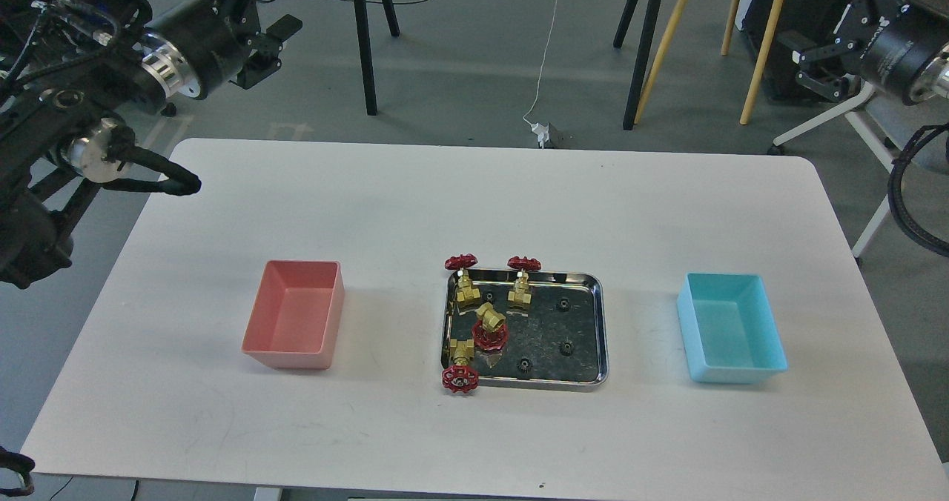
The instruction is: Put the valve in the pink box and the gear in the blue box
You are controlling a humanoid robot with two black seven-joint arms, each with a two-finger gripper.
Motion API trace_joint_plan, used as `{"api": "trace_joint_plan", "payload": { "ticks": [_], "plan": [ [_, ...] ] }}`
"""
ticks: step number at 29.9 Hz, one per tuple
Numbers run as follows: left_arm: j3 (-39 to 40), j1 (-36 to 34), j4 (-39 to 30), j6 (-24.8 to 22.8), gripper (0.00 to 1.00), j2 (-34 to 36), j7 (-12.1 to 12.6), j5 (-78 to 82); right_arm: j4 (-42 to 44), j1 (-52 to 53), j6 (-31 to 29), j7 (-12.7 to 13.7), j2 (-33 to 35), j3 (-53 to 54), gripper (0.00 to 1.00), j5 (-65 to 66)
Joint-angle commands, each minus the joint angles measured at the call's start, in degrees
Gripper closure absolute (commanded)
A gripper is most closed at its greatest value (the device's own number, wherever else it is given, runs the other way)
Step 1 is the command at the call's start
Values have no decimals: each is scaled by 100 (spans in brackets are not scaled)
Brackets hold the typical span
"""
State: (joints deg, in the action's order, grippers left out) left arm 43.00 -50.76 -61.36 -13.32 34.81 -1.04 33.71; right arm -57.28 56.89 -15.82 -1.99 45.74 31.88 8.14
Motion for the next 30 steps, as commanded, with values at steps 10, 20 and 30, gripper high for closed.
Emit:
{"api": "trace_joint_plan", "payload": {
  "ticks": [10,20,30],
  "plan": [
    [428,84,36,-109,0,210,130,-48,-3,-72,-27,-126,-21,116,1,3],
    [947,93,317,-1468,0,562,-493,-496,32,-107,-1,-126,-65,177,1,3],
    [148,75,273,-1468,0,570,-476,-147,-20,-99,-36,-126,110,503,1,3]
  ]
}}
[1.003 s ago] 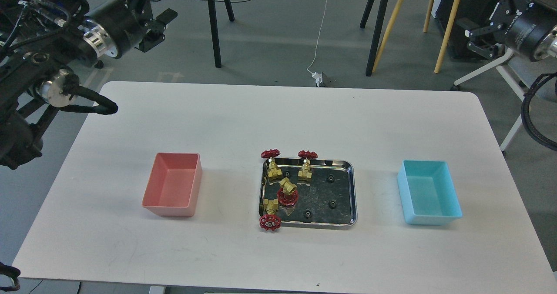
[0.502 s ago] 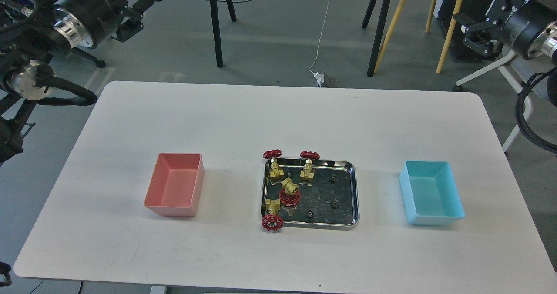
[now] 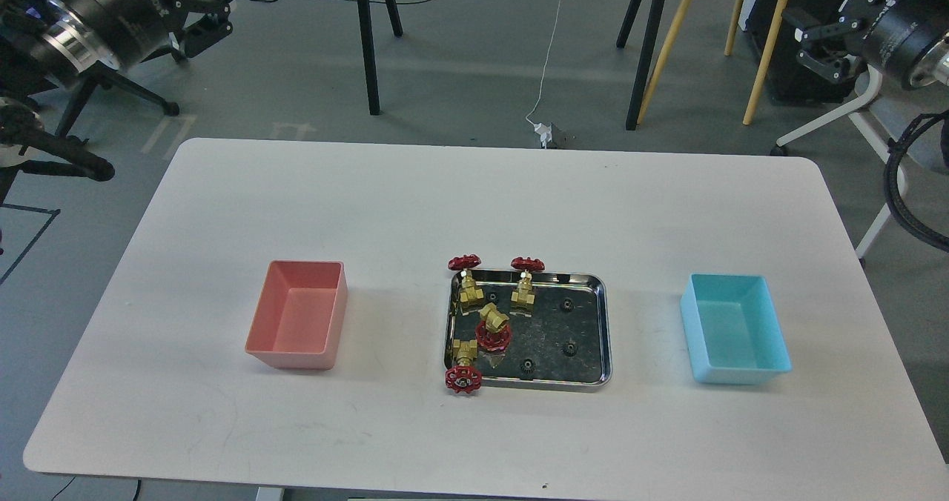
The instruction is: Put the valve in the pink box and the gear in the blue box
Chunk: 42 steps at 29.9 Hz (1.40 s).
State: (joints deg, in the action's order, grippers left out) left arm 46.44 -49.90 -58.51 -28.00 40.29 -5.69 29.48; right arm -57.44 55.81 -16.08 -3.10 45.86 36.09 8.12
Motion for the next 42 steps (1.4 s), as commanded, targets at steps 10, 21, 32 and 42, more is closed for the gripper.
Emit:
{"api": "trace_joint_plan", "payload": {
  "ticks": [10,21,32,42],
  "plan": [
    [-407,577,-1073,591,4,-837,-643,4324,14,149,-9,38,213,135,1,84],
    [-2595,1149,-733,4600,7,-1988,-1119,8624,31,571,-264,143,503,30,1,146],
    [-2737,1606,717,5393,7,-2956,-715,9552,127,668,-273,143,547,12,1,568],
    [-2983,1870,1070,5349,7,-3431,-741,9552,163,624,-290,143,521,-14,1,585]
  ]
}}
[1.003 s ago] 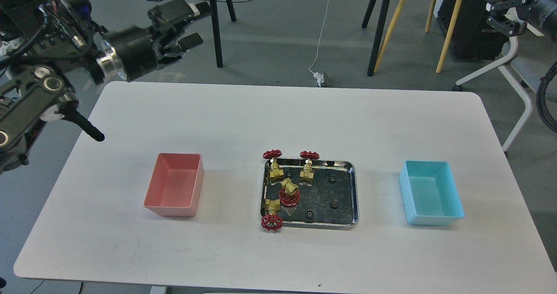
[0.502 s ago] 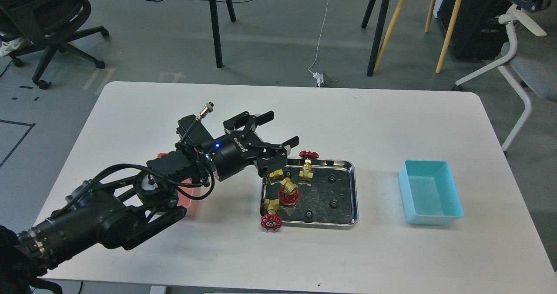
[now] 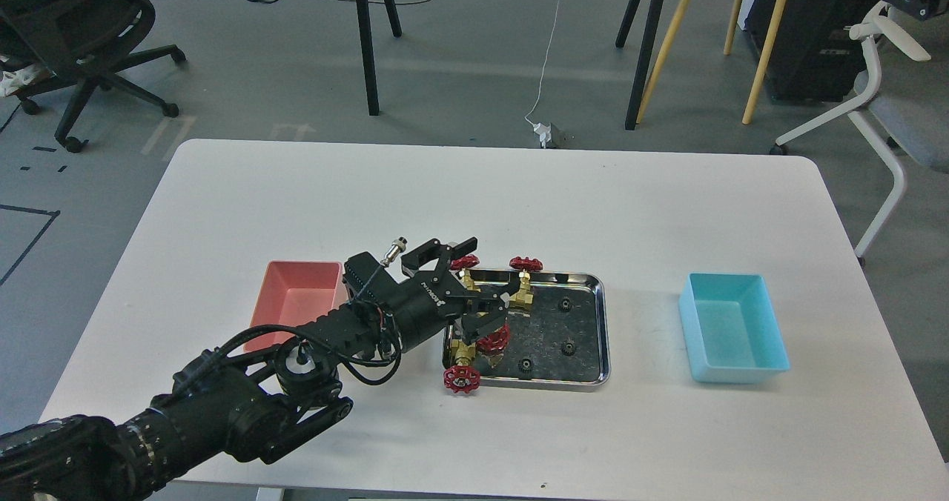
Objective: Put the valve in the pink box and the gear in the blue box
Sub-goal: 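Move the left gripper over the metal tray toward the valves, then close the left gripper on a brass valve with red handwheel, then lift the valve with the left gripper and carry it toward the pink box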
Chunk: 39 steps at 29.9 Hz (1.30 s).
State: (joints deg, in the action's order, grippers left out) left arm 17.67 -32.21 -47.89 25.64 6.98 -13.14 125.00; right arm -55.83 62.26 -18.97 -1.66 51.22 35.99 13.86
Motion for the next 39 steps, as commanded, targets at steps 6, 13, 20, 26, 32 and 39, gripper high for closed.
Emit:
{"api": "trace_joint_plan", "payload": {
  "ticks": [6,13,20,26,32,39],
  "plan": [
    [-123,224,314,-24,7,-390,13,0,11,-39,-1,-1,-60,-4,1,134],
    [-115,224,789,-24,7,-663,22,0,28,-48,-1,-10,-60,-13,1,134],
    [-141,171,983,-24,14,-663,13,0,107,-48,-1,-10,-95,-13,1,134],
    [-264,180,1071,-24,28,-663,13,0,116,-39,-1,-18,-104,-4,1,134],
    [-264,180,1071,-24,51,-671,13,0,230,-30,-1,-18,-174,-13,1,152],
    [-334,197,1001,-24,84,-671,39,0,283,-47,-1,-18,-174,-13,1,161]
  ]
}}
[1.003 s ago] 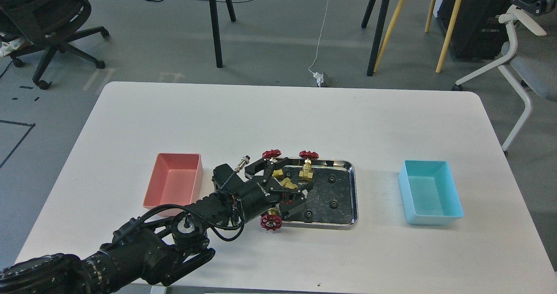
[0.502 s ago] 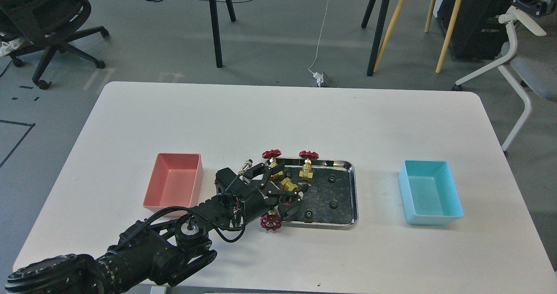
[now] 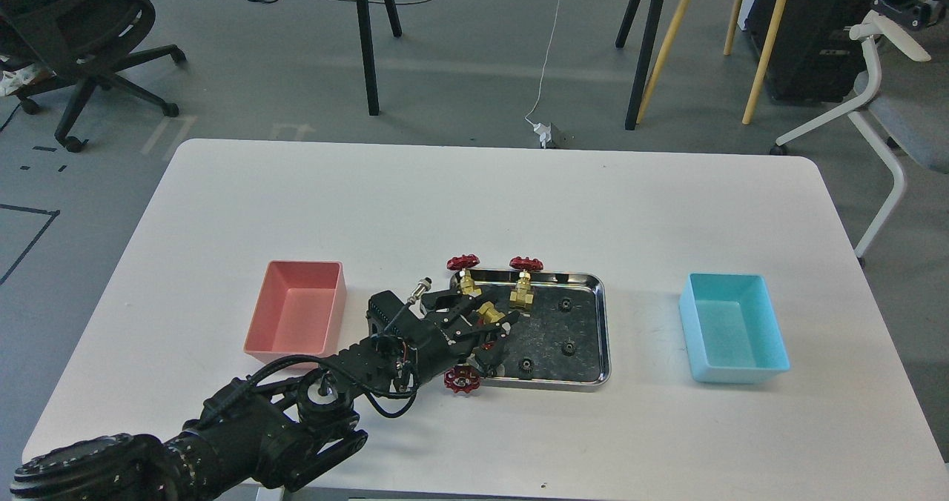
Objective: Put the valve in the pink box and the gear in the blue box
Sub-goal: 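Lift the valve with the left gripper and carry it toward the pink box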
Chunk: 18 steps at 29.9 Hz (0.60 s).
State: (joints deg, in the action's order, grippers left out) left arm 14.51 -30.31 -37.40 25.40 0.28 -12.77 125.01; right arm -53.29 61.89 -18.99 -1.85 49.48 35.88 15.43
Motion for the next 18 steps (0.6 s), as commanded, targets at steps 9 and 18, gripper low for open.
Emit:
{"api": "trace_joint_plan", "payload": {
  "ticks": [9,18],
  "plan": [
    [561,-10,-1487,-27,84,305,11,-459,345,25,0,1,-175,-2,1,4],
    [1054,139,-2561,-123,84,2255,275,-583,371,315,0,18,-202,-2,1,4]
  ]
}}
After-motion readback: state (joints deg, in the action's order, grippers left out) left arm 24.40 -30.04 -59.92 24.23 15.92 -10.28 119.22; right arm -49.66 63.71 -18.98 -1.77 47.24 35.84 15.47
